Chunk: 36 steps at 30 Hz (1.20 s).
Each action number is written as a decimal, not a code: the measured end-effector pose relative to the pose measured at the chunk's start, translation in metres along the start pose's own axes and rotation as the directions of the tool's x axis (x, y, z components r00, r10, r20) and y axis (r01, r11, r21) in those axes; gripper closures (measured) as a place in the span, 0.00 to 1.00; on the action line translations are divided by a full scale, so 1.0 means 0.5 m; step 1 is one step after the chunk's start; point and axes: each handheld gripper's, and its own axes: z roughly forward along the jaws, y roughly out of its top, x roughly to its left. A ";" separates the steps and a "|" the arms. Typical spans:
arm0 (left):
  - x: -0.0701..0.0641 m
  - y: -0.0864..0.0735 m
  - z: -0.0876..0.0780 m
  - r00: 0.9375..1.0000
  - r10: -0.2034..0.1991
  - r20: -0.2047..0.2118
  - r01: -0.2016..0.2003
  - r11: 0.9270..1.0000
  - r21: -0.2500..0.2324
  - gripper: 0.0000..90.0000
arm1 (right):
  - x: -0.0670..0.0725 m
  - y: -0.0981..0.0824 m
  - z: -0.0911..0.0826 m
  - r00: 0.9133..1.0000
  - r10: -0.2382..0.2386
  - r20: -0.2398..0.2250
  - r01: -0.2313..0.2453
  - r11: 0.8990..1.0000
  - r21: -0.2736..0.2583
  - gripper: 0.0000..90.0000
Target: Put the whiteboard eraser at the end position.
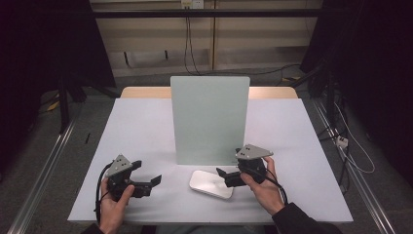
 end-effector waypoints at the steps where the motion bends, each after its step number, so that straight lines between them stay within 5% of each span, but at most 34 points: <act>1: -0.001 0.000 0.000 1.000 -0.003 0.001 0.003 1.000 -0.002 0.05 | -0.002 -0.002 -0.002 1.000 -0.005 0.013 0.005 1.000 -0.010 0.08; 23: 0.001 0.000 -0.006 1.000 0.002 -0.008 -0.002 1.000 -0.013 0.05 | -0.073 -0.059 -0.074 0.988 0.116 0.103 -0.111 0.992 -0.056 0.08; 36: 0.002 -0.001 -0.007 1.000 -0.004 -0.020 0.004 1.000 -0.021 0.05 | -0.124 -0.104 -0.118 0.968 0.177 0.178 -0.169 0.984 -0.060 0.07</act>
